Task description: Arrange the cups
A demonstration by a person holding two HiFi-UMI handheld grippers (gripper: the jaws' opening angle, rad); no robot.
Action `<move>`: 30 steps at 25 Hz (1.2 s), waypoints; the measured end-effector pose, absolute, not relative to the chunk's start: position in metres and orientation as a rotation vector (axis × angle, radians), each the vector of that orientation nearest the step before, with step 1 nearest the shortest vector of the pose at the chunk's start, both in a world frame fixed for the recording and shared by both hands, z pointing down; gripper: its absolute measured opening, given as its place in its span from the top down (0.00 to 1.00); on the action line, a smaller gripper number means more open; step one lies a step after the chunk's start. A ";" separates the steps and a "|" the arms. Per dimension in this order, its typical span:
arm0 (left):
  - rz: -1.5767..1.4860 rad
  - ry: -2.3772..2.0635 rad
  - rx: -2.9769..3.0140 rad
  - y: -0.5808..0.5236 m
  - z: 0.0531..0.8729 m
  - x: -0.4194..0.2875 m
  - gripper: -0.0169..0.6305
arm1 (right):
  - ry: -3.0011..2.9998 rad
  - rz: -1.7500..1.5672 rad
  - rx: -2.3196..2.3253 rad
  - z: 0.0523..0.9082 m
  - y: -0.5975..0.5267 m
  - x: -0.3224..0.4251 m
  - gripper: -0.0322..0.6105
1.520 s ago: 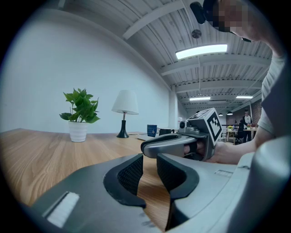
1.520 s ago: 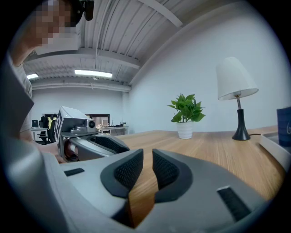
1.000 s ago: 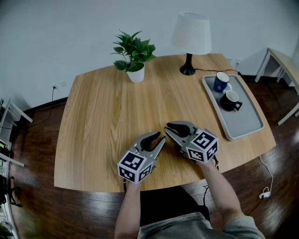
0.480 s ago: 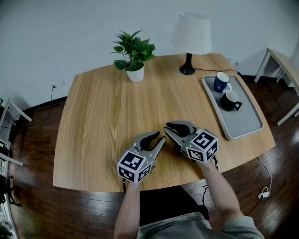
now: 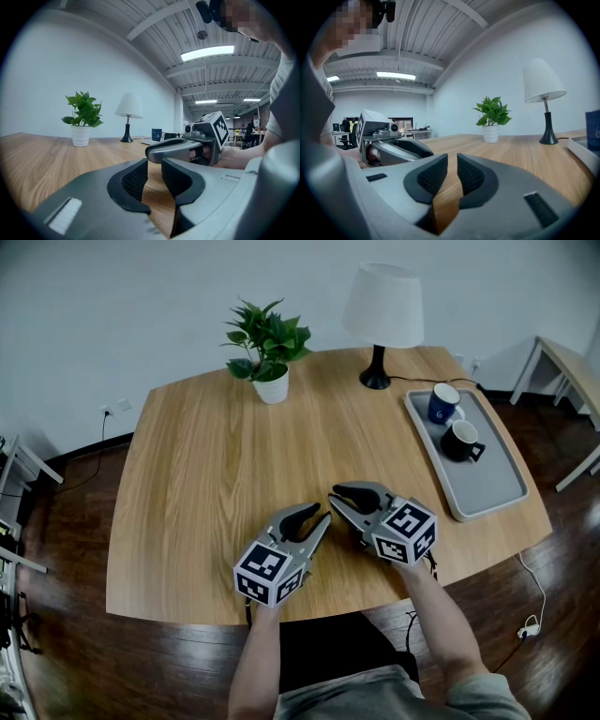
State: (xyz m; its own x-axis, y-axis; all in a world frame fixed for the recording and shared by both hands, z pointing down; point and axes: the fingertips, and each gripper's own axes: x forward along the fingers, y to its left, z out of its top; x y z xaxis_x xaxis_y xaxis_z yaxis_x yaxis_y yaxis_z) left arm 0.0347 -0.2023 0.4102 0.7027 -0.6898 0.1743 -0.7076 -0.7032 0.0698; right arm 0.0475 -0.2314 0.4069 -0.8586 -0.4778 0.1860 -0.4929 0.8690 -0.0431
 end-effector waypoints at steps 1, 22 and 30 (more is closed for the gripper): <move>0.204 -1.145 2.776 -0.202 0.410 0.035 0.82 | -2.872 0.134 0.751 0.407 -0.231 0.047 0.86; 0.204 -1.145 2.777 -0.203 0.410 0.034 0.82 | -2.868 0.135 0.750 0.408 -0.232 0.047 0.86; 0.203 -1.165 2.766 -0.203 0.411 0.033 0.82 | -2.869 0.136 0.751 0.408 -0.233 0.048 0.86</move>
State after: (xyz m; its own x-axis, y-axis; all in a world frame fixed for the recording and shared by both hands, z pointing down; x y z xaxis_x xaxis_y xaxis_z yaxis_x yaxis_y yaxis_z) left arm 0.0332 -0.2030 0.4107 0.6921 -0.7003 0.1749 -0.7182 -0.6923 0.0702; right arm 0.0478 -0.2328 0.4080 -0.8581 -0.4773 0.1894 -0.4931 0.8689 -0.0443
